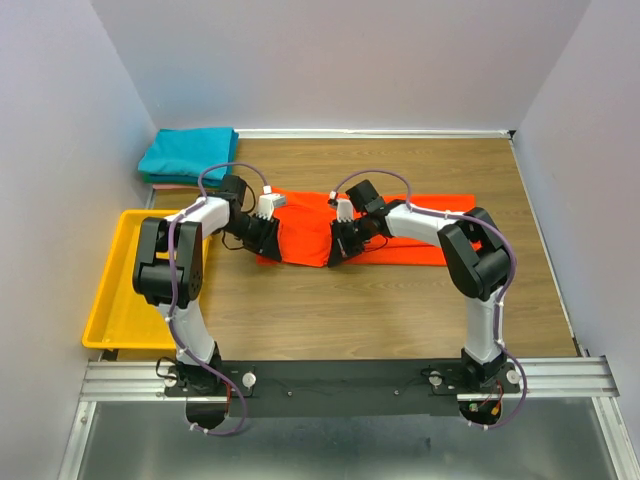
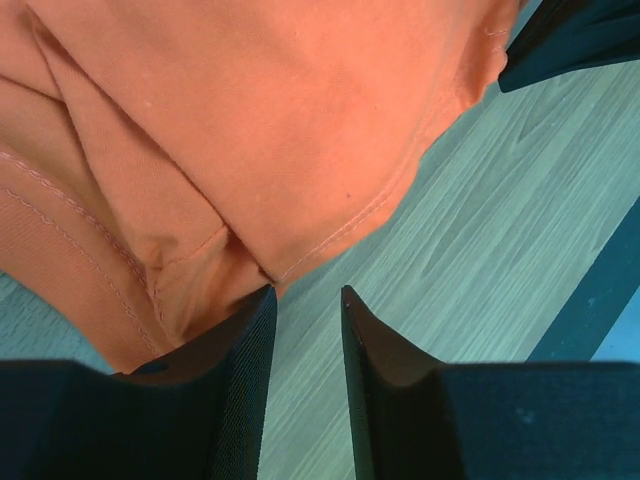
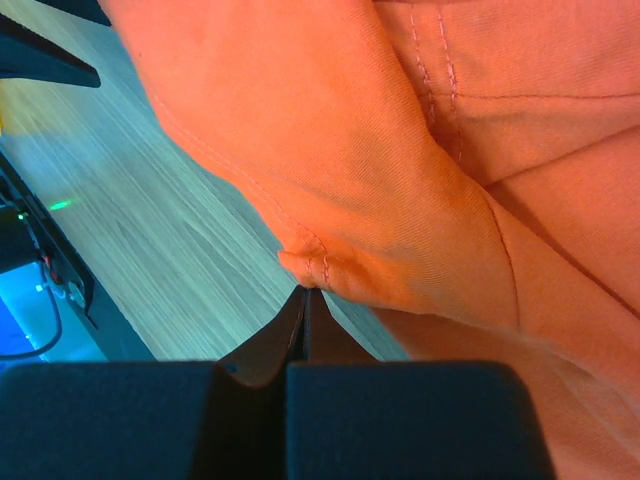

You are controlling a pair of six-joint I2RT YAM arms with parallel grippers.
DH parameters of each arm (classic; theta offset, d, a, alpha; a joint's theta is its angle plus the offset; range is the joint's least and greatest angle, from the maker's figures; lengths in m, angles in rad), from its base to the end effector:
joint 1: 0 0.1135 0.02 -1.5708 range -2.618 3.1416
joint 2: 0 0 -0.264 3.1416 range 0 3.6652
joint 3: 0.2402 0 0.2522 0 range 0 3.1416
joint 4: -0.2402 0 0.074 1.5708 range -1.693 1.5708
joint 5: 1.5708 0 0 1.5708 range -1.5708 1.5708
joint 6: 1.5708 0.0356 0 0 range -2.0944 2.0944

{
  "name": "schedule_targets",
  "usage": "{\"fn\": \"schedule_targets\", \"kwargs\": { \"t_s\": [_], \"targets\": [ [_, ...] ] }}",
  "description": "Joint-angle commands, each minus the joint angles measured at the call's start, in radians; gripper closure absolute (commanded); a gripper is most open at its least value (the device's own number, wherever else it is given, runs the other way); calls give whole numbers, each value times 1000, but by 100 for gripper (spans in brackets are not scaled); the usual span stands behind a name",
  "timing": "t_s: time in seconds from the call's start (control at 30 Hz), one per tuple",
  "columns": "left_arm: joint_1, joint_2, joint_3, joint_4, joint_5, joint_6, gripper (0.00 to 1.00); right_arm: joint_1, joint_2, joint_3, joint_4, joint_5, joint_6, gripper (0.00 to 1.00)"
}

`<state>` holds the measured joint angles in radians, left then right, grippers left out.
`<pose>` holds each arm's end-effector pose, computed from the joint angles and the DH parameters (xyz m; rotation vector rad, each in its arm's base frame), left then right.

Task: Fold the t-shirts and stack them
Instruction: Fold the tshirt

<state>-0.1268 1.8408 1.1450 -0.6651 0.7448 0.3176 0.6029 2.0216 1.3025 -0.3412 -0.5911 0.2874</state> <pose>0.3320 -0.0667 0.1590 0.7005 2.5985 -1.0187 0.3260 0.2485 0.1446 -0.6458 2.6734 1.0614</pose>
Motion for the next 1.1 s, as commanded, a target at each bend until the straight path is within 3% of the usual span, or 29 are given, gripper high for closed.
{"fn": "schedule_targets", "kwargs": {
  "t_s": [0.0, 0.07, 0.1, 0.17, 0.23, 0.4, 0.5, 0.67, 0.87, 1.0, 1.07],
  "targets": [
    [-7, -38, 21, -14, 11, 6, 60, 8, -35, -14, 4, 11, -11, 99],
    [-7, -58, 21, -24, 8, 8, 59, 6, -35, -20, 4, 7, -4, 87],
    [-7, -64, 21, -34, 8, 9, 57, 6, -37, -29, 4, 11, 4, 65],
    [-7, -80, 21, -47, 8, 21, 55, 8, -43, -40, 4, 13, 10, 47],
    [-7, -87, 21, -66, 13, 31, 54, 6, -46, -45, 4, 16, 18, 41],
    [-8, -103, 35, -77, 5, 31, 50, 6, -20, -36, 4, 23, 36, 39],
    [-11, -62, 51, -102, 16, 46, 48, 8, 6, -11, 4, 17, 39, 41],
    [-31, 6, 99, -166, 28, 86, 45, 6, 29, -2, 4, 8, 44, 53],
    [-63, 57, 136, -212, 27, 123, 44, 6, 25, 12, 4, -12, 48, 78],
    [-62, 66, 140, -211, 2, 110, 44, 2, 12, 18, 2, -26, 47, 99],
    [-62, 74, 142, -211, -2, 107, 44, -5, 3, 21, 4, -35, 50, 99]
  ]
}}
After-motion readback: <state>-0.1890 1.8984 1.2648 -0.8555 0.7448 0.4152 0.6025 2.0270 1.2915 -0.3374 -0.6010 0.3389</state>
